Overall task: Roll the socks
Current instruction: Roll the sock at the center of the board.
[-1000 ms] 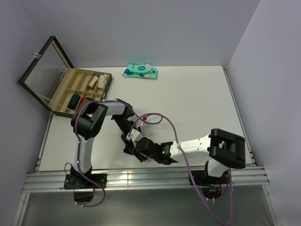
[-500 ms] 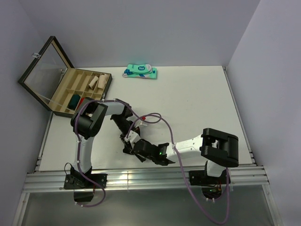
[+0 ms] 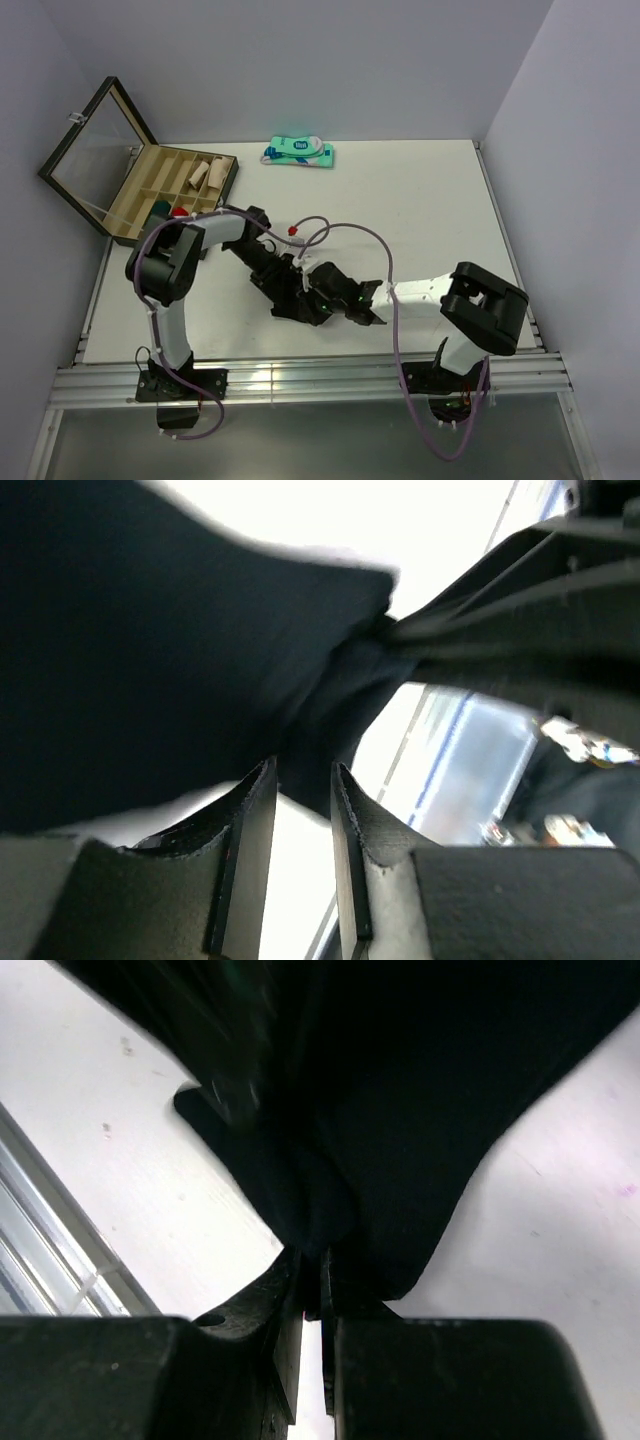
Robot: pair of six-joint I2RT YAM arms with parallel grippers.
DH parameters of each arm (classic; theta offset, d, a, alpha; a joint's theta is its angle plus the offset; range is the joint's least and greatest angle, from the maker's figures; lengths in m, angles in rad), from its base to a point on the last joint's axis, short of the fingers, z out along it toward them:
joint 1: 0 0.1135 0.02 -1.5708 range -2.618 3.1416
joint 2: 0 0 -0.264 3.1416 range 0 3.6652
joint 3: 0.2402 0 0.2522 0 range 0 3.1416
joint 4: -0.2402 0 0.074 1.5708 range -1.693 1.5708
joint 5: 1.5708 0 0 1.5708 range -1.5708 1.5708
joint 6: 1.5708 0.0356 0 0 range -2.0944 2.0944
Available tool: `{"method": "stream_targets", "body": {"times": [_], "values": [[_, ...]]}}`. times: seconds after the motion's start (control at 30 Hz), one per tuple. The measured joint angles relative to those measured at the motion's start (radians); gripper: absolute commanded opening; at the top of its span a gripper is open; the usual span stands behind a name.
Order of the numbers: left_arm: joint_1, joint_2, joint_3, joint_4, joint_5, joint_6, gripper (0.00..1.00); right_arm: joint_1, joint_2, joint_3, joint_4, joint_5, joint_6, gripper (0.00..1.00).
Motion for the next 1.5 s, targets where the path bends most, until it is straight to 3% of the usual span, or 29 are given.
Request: {"method": "stream_targets", "body": {"times": [0.2, 0.6, 0.7, 0.9, 1.23, 1.5], "values": [[0.090, -0.130, -0.050, 0.098, -0.055, -0.015, 0.31, -0.060, 0.056, 0.106, -0.151, -0.137, 0.026, 0.06], [0.114, -0.694, -0.326, 0.432, -0.284, -0.029, 0.42, -0.283, 0.277, 0.332, -0.364, -0.533, 0.051, 0.09], [0.033, -0.761, -0.417, 0.525, -0.406, -0.019, 0.44, -0.298, 0.339, 0.411, -0.438, -0.579, 0.044, 0.09], [-0.258, -0.816, -0.563, 0.654, -0.629, 0.000, 0.48, -0.308, 0.407, 0.511, -0.550, -0.628, 0.027, 0.09], [-0.467, -0.789, -0.653, 0.797, -0.818, 0.059, 0.47, -0.312, 0.434, 0.541, -0.598, -0.665, 0.024, 0.09], [-0.516, -0.748, -0.681, 0.828, -0.841, 0.071, 0.48, -0.314, 0.436, 0.541, -0.600, -0.673, 0.024, 0.09]]}}
